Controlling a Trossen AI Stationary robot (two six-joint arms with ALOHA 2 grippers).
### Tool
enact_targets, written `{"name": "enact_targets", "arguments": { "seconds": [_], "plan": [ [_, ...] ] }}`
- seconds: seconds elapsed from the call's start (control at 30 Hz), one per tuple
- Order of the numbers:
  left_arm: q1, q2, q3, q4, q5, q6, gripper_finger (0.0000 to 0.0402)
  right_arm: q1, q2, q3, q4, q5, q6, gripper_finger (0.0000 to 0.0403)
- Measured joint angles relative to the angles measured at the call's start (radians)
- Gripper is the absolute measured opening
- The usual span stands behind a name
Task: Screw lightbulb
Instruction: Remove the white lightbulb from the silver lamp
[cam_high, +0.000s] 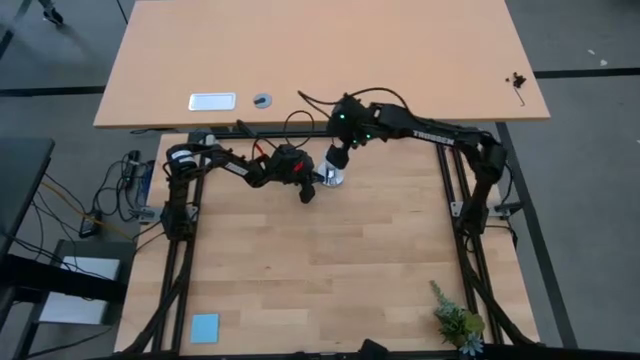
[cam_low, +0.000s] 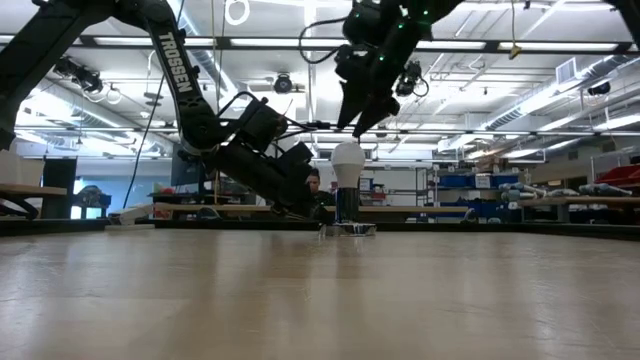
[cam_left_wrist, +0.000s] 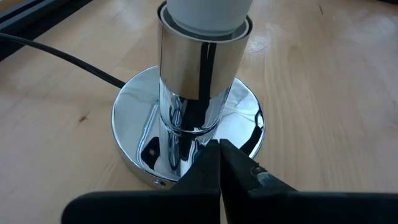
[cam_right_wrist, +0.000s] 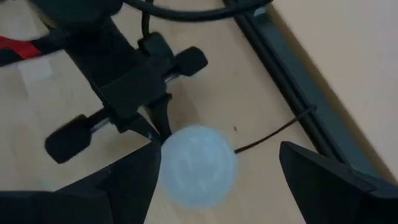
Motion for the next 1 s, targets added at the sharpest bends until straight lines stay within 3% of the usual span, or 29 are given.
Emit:
{"name": "enact_targets", "arguments": {
  "seconds": [0.33, 0.5, 0.63, 0.8, 1.0],
  "plan": [
    [-0.016, 0.000, 0.000, 0.000, -0.008, 0.026, 0.0000, 0.001, 0.099, 0.035, -0.061, -0.010, -0.025, 0.0336],
    [-0.016, 0.000, 0.000, 0.000, -0.007, 0.026, 0.0000, 0.001, 0.096, 0.033, -0.076, -0.009, -0.096, 0.0317],
    [-0.016, 0.000, 0.000, 0.000, -0.006, 0.026, 0.0000, -0.005, 0.095, 0.034, -0.090, -0.020, -0.226, 0.0280],
    [-0.017, 0.000, 0.000, 0.000, -0.004, 0.026, 0.0000, -0.011, 0.093, 0.036, -0.115, -0.029, -0.501, 0.0239],
    [-0.017, 0.000, 0.001, 0.001, -0.003, 0.026, 0.0000, -0.006, 0.096, 0.066, -0.129, 0.000, -0.602, 0.0246]
  ]
}}
